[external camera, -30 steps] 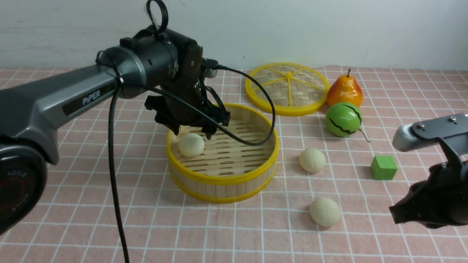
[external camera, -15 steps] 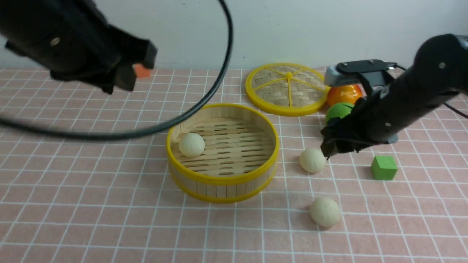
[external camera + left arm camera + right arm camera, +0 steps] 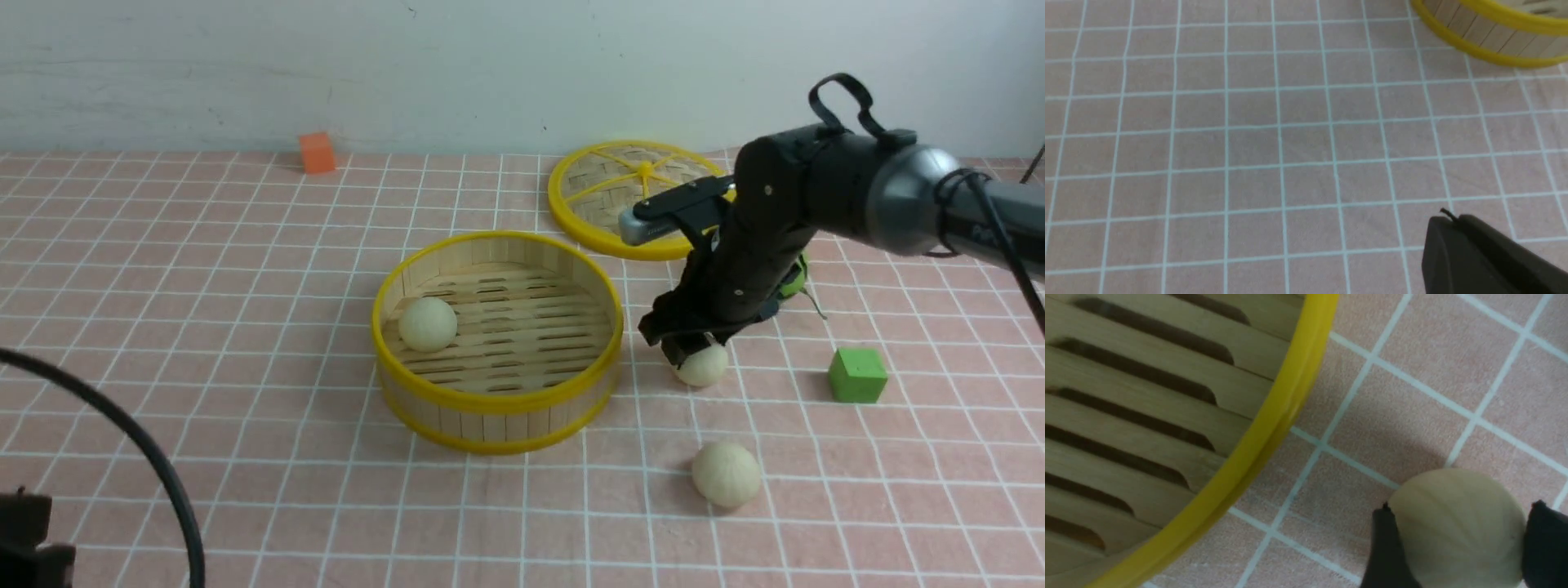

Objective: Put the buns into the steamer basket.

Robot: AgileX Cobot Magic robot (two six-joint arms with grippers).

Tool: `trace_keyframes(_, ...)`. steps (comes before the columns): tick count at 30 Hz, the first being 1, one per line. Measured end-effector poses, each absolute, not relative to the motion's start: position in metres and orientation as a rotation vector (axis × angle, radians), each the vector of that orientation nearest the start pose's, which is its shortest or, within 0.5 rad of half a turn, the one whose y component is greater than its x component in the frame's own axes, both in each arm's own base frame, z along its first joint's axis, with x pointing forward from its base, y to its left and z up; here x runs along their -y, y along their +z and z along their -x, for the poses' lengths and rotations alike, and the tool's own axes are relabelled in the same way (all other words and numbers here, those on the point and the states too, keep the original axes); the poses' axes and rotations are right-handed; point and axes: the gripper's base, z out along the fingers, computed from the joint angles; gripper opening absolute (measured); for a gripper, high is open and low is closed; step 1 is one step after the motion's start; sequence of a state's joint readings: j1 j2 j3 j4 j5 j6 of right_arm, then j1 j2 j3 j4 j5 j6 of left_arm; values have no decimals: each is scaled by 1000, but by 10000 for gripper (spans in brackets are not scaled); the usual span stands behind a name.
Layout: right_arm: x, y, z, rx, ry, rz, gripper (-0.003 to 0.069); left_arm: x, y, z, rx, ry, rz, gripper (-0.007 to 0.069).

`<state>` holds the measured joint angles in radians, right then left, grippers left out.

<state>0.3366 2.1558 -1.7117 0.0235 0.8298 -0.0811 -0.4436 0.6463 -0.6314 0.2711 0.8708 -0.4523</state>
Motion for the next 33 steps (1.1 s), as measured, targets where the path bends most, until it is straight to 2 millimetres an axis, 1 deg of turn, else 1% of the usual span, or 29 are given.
trace_keyframes(1, -155, 185, -438, -2710, 97, 551, 379, 30, 301, -107, -2329, -116, -96, -13)
trace_keyframes(3, -155, 184, -438, -2726, 100, 534, 247, 28, 293, -104, -2367, -88, -94, -13)
trace_keyframes(5, -155, 185, -438, -2723, 99, 532, 136, 26, 290, -102, -2394, -67, -92, -13)
trace_keyframes(7, -155, 187, -439, -2724, 91, 536, 41, 24, 286, -99, -2432, -47, -78, -13)
trace_keyframes(8, -155, 187, -439, -2725, 91, 536, 41, 24, 286, -99, -2436, -44, -77, -13)
trace_keyframes(9, -155, 192, -439, -2735, 88, 539, 19, 22, 282, -97, -2465, -35, -45, -13)
trace_keyframes(11, -155, 203, -440, -2755, 85, 544, 19, 21, 275, -95, -2495, -31, -3, -13)
trace_keyframes(12, -155, 204, -440, -2757, 85, 545, 19, 21, 275, -95, -2498, -32, 6, -13)
trace_keyframes(14, -159, 236, -441, -2746, 112, 541, 19, 22, 262, -95, -2509, -53, 57, -13)
trace_keyframes(17, -168, 269, -441, -2673, 171, 552, 19, 24, 255, -97, -2480, -98, 92, -13)
trace_keyframes(18, -181, 290, -437, -2602, 226, 607, 19, 26, 255, -100, -2448, -128, 92, -13)
trace_keyframes(19, -185, 293, -436, -2588, 235, 620, 19, 26, 255, -100, -2446, -131, 94, -13)
trace_keyframes(20, -198, 301, -433, -2540, 273, 672, 19, 27, 255, -101, -2433, -142, 92, -13)
trace_keyframes(21, -212, 304, -429, -2498, 304, 723, 19, 27, 255, -101, -2429, -145, 92, -13)
trace_keyframes(22, -230, 301, -425, -2455, 328, 789, 19, 27, 255, -101, -2427, -147, 93, -13)
trace_keyframes(23, -243, 296, -423, -2431, 341, 826, 19, 27, 255, -101, -2427, -148, 95, -13)
trace_keyframes(24, -263, 285, -421, -2390, 351, 882, 19, 27, 255, -101, -2426, -149, 96, -13)
trace_keyframes(26, -283, 261, -422, -2375, 352, 937, 20, 27, 256, -101, -2422, -149, 95, -13)
trace_keyframes(27, -295, 243, -424, -2364, 350, 956, 22, 27, 256, -102, -2417, -148, 93, -13)
trace_keyframes(28, -300, 232, -425, -2364, 343, 972, 26, 27, 256, -102, -2415, -148, 92, -13)
trace_keyframes(29, -301, 229, -426, -2363, 342, 973, 27, 27, 256, -102, -2414, -148, 91, -13)
trace_keyframes(30, -304, 215, -428, -2373, 334, 984, 34, 27, 256, -102, -2414, -147, 91, -13)
trace_keyframes(31, -307, 202, -430, -2378, 317, 996, 62, 27, 256, -102, -2413, -148, 91, -13)
trace_keyframes(32, -308, 199, -432, -2369, 311, 994, 91, 27, 256, -102, -2413, -148, 92, -13)
trace_keyframes(33, -308, 200, -433, -2354, 305, 991, 123, 27, 256, -102, -2413, -149, 93, -13)
